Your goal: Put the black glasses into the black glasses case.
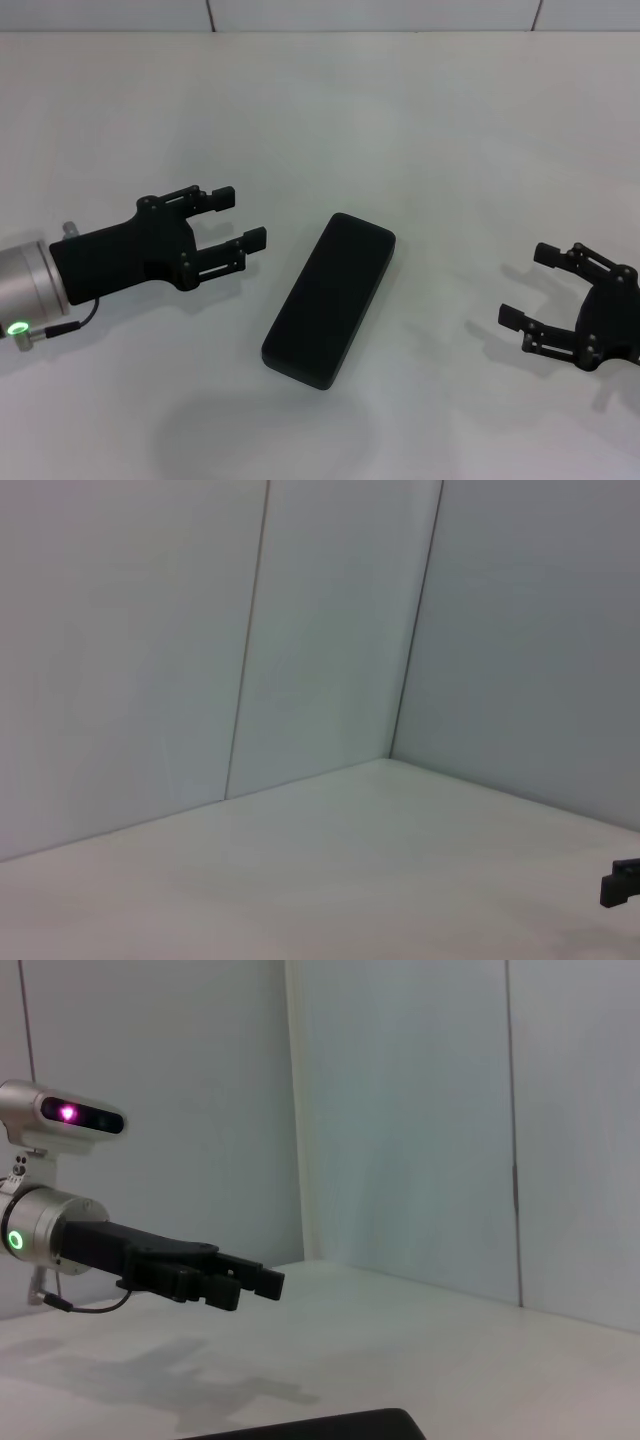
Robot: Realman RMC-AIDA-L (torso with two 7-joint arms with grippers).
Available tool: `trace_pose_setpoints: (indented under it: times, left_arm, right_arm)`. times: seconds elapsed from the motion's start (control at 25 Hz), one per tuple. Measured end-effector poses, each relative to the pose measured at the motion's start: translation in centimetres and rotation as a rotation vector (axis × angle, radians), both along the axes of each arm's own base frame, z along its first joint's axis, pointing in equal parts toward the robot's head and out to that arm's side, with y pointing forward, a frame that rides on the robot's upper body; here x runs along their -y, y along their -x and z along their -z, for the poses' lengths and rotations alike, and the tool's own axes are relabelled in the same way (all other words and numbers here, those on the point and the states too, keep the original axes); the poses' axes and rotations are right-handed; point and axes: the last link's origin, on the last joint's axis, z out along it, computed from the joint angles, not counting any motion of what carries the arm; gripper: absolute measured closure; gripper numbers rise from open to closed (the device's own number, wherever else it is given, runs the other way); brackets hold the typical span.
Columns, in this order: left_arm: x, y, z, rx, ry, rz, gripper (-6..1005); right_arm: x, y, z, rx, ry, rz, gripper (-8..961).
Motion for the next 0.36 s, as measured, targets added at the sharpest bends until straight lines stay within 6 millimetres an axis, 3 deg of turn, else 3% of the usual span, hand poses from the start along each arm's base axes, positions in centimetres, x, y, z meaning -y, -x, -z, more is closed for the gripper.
trace_pose_setpoints:
  times: [0.36]
  left_arm:
    - [0.23,0.11,-0.03,0.003,0.001,-0.001,291]
  right_arm:
    - [-0.16,0.25,-0.18,-0.010,-0.010,-0.009,67]
